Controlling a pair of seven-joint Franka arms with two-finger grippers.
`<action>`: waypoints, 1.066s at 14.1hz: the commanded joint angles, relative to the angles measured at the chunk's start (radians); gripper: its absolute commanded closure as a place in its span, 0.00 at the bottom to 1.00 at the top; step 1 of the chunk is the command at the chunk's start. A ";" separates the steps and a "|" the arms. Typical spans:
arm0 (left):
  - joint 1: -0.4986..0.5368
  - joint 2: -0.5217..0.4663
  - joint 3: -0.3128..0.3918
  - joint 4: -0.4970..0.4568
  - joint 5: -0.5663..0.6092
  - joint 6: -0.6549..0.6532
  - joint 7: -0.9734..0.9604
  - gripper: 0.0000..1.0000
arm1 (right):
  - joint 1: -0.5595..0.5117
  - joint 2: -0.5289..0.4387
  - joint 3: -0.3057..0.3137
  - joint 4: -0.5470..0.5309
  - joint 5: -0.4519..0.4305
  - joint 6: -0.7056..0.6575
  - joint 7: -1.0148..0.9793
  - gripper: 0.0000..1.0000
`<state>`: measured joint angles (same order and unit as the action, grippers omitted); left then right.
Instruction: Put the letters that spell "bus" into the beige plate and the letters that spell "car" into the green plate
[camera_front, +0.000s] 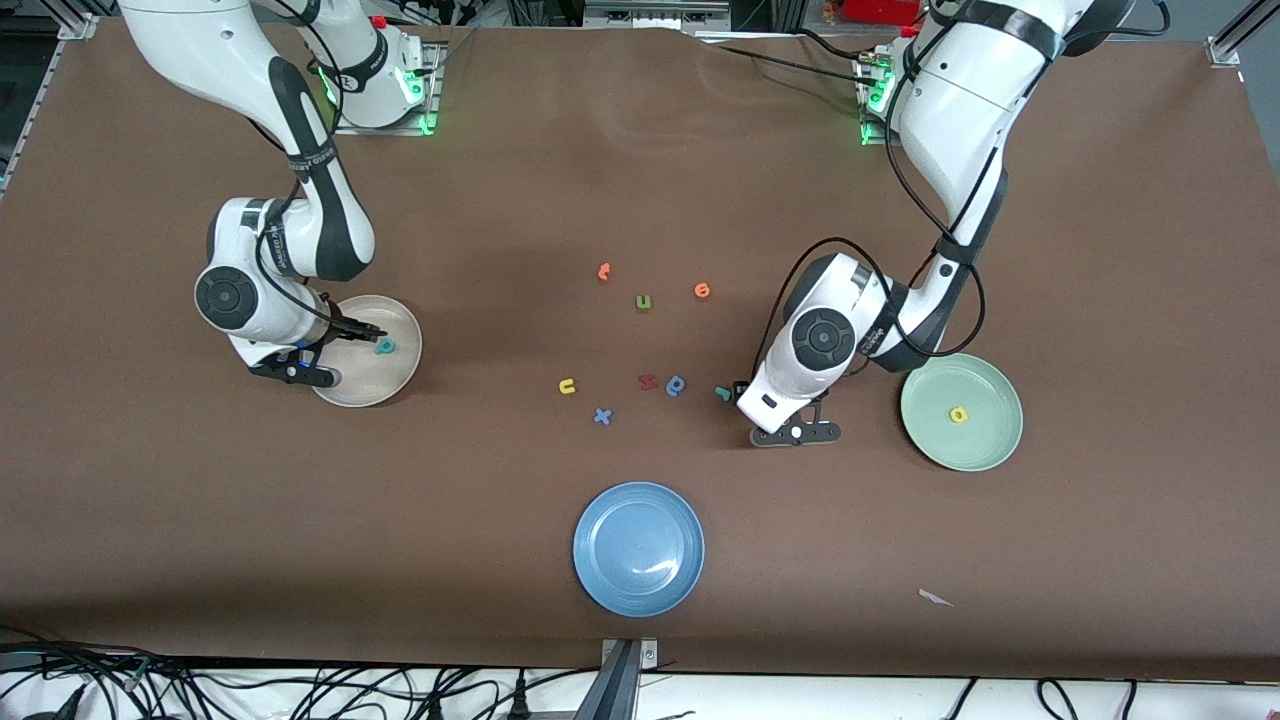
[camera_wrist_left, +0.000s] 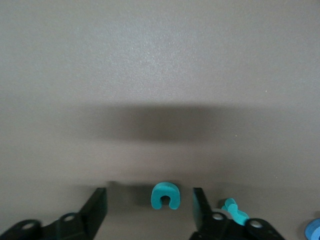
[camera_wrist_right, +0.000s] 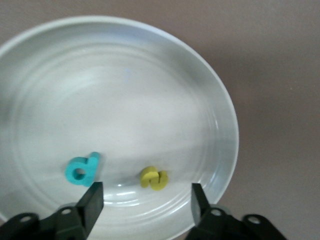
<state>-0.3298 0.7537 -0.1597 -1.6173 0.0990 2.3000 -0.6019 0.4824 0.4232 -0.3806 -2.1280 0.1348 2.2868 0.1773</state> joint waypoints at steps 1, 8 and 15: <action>-0.025 0.022 0.011 0.028 -0.018 0.001 -0.028 0.32 | 0.007 -0.034 0.041 0.087 0.017 -0.082 -0.005 0.00; -0.031 0.038 0.011 0.031 -0.019 0.001 -0.042 0.44 | 0.022 0.046 0.157 0.304 0.016 -0.107 0.345 0.00; -0.032 0.052 0.012 0.048 -0.013 0.003 -0.059 0.61 | 0.064 0.111 0.181 0.425 0.017 -0.173 0.612 0.00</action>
<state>-0.3520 0.7768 -0.1607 -1.6007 0.0982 2.3050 -0.6537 0.5270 0.4979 -0.1964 -1.7672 0.1393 2.1654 0.7222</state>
